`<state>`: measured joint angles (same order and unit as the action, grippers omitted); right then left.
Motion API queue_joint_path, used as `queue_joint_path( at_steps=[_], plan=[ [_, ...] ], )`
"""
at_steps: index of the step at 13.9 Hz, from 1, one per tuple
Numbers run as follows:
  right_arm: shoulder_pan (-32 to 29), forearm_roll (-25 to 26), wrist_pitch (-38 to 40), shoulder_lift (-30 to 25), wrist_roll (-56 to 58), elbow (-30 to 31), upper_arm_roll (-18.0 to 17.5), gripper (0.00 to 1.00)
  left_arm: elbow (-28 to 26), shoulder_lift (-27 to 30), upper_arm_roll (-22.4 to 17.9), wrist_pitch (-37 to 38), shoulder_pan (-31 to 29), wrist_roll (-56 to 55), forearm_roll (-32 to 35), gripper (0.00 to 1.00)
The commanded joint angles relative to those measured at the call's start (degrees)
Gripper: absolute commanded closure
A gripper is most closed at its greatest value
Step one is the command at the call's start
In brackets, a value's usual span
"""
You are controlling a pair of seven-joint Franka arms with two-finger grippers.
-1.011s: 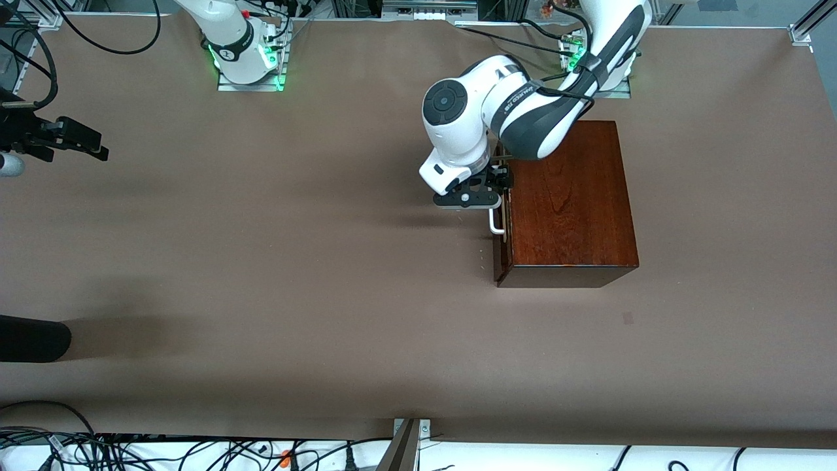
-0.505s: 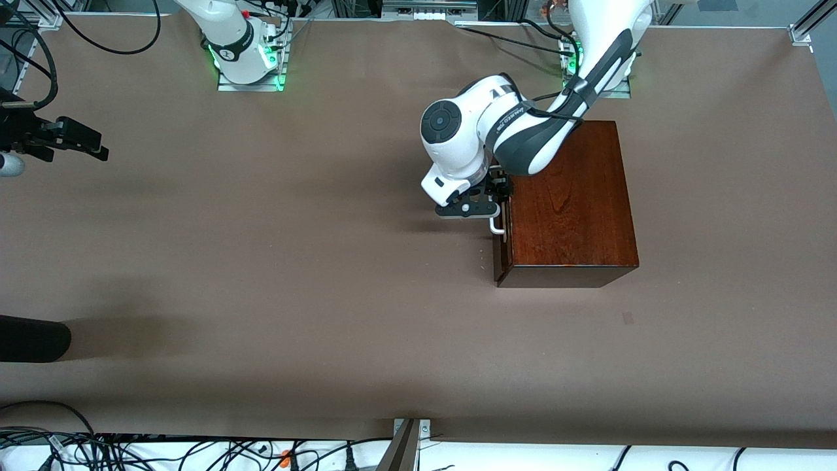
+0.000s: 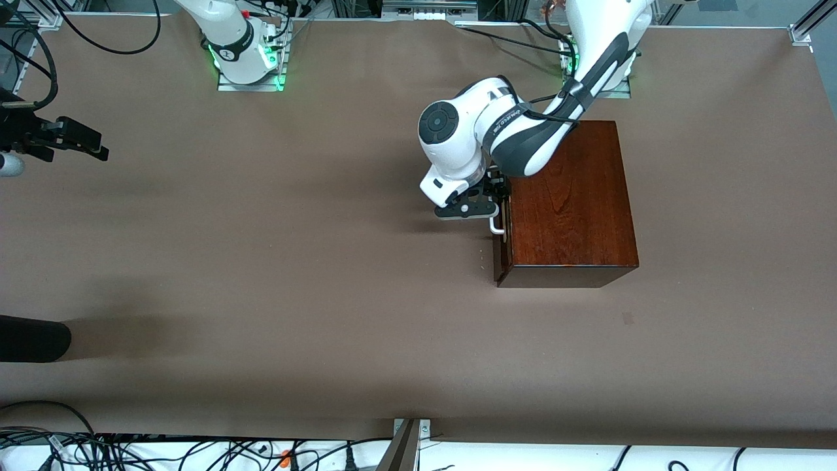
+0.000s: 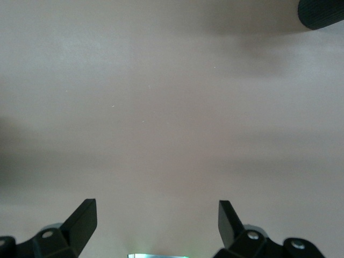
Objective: Open drawer, take yellow block, close drawer
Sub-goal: 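Pull the drawer handle outward with the left gripper to open the drawer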
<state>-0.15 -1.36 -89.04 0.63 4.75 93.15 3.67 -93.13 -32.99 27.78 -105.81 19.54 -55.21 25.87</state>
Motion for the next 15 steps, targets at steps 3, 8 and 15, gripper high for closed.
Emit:
queue_joint_path(
  at_steps=[3, 8, 15],
  plan=[
    [-0.91, -0.84, 0.53, -0.01, -0.45, -0.43, -0.86, 0.0, 0.41, -1.81, 0.25, -0.36, 1.29, -3.84, 3.83, 0.0],
    [-0.99, -0.93, 0.53, -0.01, -0.45, -0.43, -0.86, 0.0, 0.67, -2.52, 0.25, -0.36, 1.73, -4.64, 4.19, 0.0],
    [-0.91, -0.93, 0.53, -0.01, -0.45, -0.43, -0.86, 0.0, 5.76, -6.64, 0.43, -0.36, 4.54, -7.18, 3.49, 0.0]
  ],
)
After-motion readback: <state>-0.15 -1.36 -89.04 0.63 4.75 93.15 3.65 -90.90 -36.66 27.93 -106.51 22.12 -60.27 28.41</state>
